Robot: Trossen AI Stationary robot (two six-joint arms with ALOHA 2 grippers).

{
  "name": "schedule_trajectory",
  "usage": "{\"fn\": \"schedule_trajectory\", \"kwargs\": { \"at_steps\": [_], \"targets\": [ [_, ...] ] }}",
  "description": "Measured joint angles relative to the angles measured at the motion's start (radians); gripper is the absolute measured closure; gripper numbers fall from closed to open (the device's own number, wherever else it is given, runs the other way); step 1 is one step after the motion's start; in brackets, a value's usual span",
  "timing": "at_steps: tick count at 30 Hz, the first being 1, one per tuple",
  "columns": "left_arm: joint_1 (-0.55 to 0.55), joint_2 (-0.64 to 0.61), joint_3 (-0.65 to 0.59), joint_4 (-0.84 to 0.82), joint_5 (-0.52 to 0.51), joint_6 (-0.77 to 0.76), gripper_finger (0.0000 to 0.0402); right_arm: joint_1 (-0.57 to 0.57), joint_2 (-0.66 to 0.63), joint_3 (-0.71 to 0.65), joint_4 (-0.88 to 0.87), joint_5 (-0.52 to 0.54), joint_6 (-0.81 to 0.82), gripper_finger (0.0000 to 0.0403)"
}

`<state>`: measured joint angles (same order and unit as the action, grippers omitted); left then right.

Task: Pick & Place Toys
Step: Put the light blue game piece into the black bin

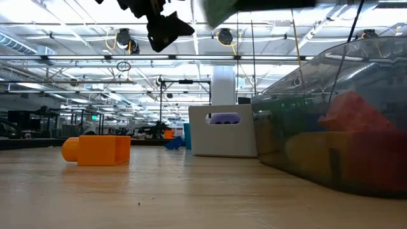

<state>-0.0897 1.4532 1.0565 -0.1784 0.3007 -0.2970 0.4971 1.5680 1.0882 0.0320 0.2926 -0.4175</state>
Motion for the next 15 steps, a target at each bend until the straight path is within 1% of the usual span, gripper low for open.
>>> {"fn": "schedule_trajectory", "kwargs": {
  "at_steps": [3, 6, 11, 15],
  "targets": [
    [-0.008, 0.0, 0.0, 0.002, -0.043, 0.001, 0.0142, 0.059, -0.02, 0.0, -0.06, 0.023, 0.064, 0.0362],
    [-0.026, 0.0, 0.0, 0.018, -0.137, 0.007, 0.0142, 0.107, -0.024, 0.0, -0.133, 0.074, 0.126, 0.0363],
    [-0.053, 0.0, 0.0, 0.05, -0.281, 0.007, 0.0142, 0.154, -0.024, 0.0, -0.273, 0.074, 0.279, 0.0363],
    [-0.073, 0.0, 0.0, 0.103, -0.338, 0.006, 0.0142, 0.163, -0.024, 0.0, -0.373, 0.073, 0.414, 0.0363]
  ]
}}
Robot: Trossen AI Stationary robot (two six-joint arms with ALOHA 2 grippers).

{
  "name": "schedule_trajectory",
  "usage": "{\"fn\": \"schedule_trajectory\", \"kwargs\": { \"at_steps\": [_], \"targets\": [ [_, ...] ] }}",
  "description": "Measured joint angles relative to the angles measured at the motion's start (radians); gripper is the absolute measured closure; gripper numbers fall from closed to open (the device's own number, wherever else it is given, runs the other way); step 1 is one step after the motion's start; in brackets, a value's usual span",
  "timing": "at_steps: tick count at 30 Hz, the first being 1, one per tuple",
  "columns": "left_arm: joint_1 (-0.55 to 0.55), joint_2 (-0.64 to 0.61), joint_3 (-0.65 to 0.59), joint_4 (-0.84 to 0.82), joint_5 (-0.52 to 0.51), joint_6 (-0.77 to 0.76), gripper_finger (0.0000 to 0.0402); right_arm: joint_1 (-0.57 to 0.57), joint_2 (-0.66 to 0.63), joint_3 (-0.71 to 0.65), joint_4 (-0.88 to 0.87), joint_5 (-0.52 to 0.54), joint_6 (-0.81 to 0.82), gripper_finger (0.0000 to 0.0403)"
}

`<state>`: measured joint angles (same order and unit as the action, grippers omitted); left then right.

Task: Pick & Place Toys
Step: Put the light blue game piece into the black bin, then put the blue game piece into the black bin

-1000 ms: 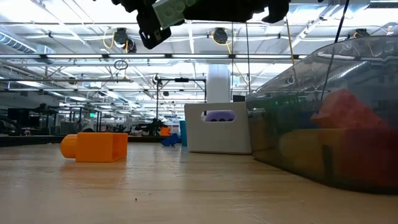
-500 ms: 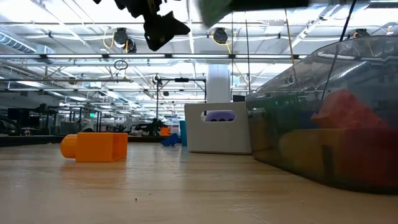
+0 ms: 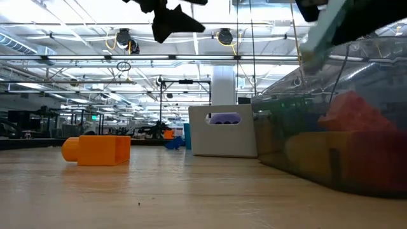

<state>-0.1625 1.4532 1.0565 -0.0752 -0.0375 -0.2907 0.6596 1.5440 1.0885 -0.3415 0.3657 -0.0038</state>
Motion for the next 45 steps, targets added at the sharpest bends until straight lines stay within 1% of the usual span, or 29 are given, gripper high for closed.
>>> {"fn": "schedule_trajectory", "kwargs": {
  "at_steps": [2, 9, 13, 16, 18, 20, 22, 25, 28, 38, 43, 45],
  "targets": [
    [-0.01, 0.0, 0.0, 0.019, -0.025, 0.0, 0.0142, 0.002, 0.0, 0.0, -0.025, -0.007, 0.049, 0.0364],
    [-0.046, 0.006, 0.0, 0.064, -0.13, -0.003, 0.0142, 0.004, 0.0, 0.0, -0.045, -0.127, 0.142, 0.0363],
    [-0.069, 0.035, 0.0, 0.108, -0.185, -0.008, 0.0142, 0.004, 0.0, -0.035, -0.006, -0.136, 0.151, 0.0364],
    [-0.083, 0.072, -0.001, 0.162, -0.218, -0.006, 0.0142, -0.005, 0.002, -0.08, 0.033, -0.19, 0.15, 0.0362],
    [-0.086, 0.111, 0.0, 0.241, -0.229, -0.007, 0.0142, -0.013, 0.002, -0.095, 0.057, -0.212, 0.159, 0.0361],
    [-0.088, 0.139, -0.001, 0.276, -0.232, 0.006, 0.0142, -0.019, 0.001, -0.098, 0.048, -0.21, 0.168, 0.0361],
    [-0.086, 0.167, -0.001, 0.352, -0.233, 0.021, 0.0142, -0.019, 0.001, -0.098, 0.058, -0.21, 0.168, 0.0361],
    [-0.081, 0.168, -0.001, 0.373, -0.233, 0.032, 0.0142, -0.018, 0.001, -0.098, 0.074, -0.211, 0.159, 0.0359],
    [-0.073, 0.165, -0.001, 0.368, -0.233, 0.03, 0.0142, -0.018, 0.001, -0.098, 0.084, -0.211, 0.169, 0.0345],
    [-0.082, 0.166, -0.001, 0.357, -0.232, 0.028, 0.0142, -0.018, 0.001, -0.098, 0.094, -0.212, 0.175, 0.0276],
    [-0.108, 0.165, -0.001, 0.332, -0.23, 0.066, 0.0142, -0.018, 0.001, -0.098, 0.095, -0.211, 0.158, 0.0256],
    [-0.123, 0.153, -0.001, 0.29, -0.229, 0.086, 0.0142, -0.018, -0.008, -0.098, 0.094, -0.211, 0.123, 0.0252]
  ]
}}
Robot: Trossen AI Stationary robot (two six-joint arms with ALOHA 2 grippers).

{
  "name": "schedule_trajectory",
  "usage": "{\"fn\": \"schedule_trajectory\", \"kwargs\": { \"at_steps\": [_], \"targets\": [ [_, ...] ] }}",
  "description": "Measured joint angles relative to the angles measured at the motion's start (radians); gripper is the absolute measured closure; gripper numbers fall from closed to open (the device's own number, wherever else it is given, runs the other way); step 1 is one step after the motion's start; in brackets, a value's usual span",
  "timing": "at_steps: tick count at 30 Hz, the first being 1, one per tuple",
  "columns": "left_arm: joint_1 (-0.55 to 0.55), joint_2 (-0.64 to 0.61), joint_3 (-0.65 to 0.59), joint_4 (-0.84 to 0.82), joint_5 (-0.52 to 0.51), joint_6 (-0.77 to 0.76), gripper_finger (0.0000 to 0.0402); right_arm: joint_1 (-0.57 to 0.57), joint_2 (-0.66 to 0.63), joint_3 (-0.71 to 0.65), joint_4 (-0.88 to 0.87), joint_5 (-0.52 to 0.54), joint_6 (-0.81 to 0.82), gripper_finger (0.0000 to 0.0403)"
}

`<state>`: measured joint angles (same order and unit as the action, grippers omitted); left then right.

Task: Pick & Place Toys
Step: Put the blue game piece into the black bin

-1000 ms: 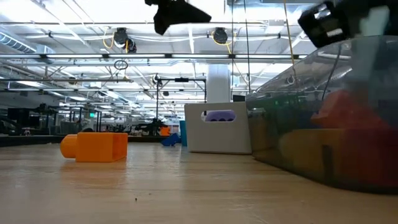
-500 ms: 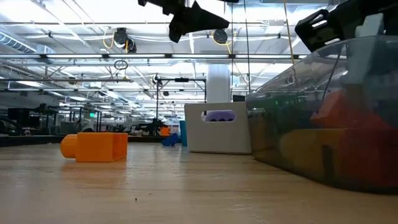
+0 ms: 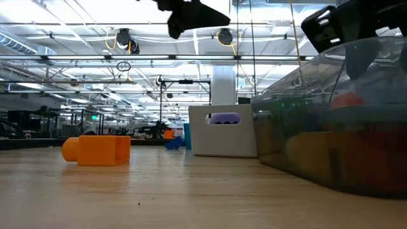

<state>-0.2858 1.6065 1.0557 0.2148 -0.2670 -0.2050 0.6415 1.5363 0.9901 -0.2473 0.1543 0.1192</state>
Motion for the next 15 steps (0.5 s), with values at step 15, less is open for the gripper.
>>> {"fn": "schedule_trajectory", "kwargs": {
  "at_steps": [15],
  "targets": [
    [-0.15, -0.104, 0.001, -0.392, -0.048, -0.239, 0.0142, 0.002, -0.106, 0.0, 0.035, 0.085, -0.056, 0.025]
  ]
}}
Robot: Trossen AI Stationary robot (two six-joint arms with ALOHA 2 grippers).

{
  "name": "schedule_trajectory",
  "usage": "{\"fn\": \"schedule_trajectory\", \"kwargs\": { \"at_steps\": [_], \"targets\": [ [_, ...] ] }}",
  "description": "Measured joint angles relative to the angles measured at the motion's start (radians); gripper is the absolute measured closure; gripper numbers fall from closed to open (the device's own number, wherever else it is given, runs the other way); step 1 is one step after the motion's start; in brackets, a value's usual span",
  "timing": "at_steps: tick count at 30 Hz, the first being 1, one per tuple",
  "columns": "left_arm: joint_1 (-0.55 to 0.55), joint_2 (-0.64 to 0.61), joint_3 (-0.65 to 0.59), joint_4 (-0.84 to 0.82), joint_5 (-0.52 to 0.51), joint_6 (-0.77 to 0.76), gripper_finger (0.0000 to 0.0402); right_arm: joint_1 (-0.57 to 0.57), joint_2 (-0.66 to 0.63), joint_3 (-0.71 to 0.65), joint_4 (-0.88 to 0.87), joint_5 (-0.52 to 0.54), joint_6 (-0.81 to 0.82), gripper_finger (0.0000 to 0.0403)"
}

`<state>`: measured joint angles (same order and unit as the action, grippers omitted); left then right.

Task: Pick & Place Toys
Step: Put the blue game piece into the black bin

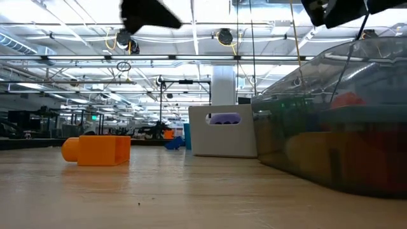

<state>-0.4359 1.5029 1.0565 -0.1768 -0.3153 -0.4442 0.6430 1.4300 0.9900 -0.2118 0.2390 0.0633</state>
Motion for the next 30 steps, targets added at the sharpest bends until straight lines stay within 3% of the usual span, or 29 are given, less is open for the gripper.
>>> {"fn": "schedule_trajectory", "kwargs": {
  "at_steps": [12, 18, 25, 30],
  "targets": [
    [-0.191, -0.004, 0.0, -0.263, 0.002, -0.518, 0.0142, -0.002, 0.0, -0.043, 0.181, 0.0, -0.155, 0.025],
    [-0.281, -0.004, 0.0, -0.295, 0.101, -0.681, 0.0142, -0.002, 0.0, -0.044, 0.192, -0.003, -0.181, 0.025],
    [-0.365, 0.025, -0.001, -0.295, 0.156, -0.543, 0.0142, -0.002, 0.0, -0.044, 0.194, -0.004, -0.199, 0.025],
    [-0.376, 0.039, -0.001, -0.43, 0.158, -0.361, 0.0143, -0.003, 0.0, -0.044, 0.194, -0.004, -0.191, 0.025]
  ]
}}
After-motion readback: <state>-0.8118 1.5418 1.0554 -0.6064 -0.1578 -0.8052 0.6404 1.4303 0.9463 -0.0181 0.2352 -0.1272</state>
